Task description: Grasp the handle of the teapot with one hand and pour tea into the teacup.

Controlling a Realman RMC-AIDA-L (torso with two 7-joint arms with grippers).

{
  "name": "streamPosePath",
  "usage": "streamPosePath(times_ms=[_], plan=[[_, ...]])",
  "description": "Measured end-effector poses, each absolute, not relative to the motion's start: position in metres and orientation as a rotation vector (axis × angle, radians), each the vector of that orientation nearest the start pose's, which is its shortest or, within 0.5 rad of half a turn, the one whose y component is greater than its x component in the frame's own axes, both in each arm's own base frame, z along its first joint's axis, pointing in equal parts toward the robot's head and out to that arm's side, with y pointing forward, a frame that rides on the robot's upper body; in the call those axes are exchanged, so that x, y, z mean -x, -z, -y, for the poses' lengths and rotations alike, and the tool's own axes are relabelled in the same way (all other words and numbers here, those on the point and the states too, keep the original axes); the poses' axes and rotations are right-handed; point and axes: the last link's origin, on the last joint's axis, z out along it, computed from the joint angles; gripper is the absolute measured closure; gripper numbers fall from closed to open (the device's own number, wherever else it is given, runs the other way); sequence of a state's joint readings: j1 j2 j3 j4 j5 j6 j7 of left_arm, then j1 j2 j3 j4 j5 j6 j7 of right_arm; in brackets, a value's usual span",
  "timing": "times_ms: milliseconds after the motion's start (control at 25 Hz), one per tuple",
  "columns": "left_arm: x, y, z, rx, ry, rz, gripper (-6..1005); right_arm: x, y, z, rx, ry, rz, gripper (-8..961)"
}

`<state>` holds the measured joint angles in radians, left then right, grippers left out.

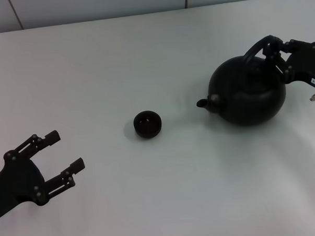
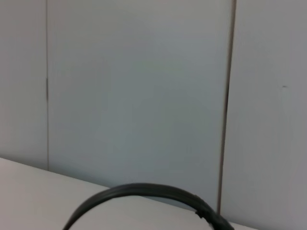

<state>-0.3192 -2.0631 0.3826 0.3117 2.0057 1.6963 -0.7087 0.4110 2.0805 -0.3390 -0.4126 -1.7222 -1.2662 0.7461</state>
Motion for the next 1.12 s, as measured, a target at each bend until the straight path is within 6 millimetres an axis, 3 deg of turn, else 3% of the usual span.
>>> streamPosePath(times_ms=[400,440,560,800,920,1120], plan=[[0.323,0.017,-0.234,2.459,0.918,0.376,192,-0.352,-0.032,-0.313,2.003,-0.654,-0.48,625],[0.323,0.017,-0.234,2.46,0.918,0.376,192,-0.352,-0.033,-0.31,2.003,-0.665,-0.478,573],[0.323,0.017,-0.234,2.463,0.918,0.374,193,-0.36,-0.036,-0.286,1.983,-0.71,-0.489,418],[0.321,0.018,-0.235,2.474,0.918,0.367,195,-0.375,-0.041,-0.244,1.924,-0.763,-0.541,329],[0.321,0.019,-0.235,2.477,0.916,0.368,195,-0.386,-0.039,-0.214,1.86,-0.783,-0.586,329],[0.321,0.019,-0.235,2.479,0.916,0.368,196,-0.388,-0.036,-0.204,1.832,-0.788,-0.59,328]])
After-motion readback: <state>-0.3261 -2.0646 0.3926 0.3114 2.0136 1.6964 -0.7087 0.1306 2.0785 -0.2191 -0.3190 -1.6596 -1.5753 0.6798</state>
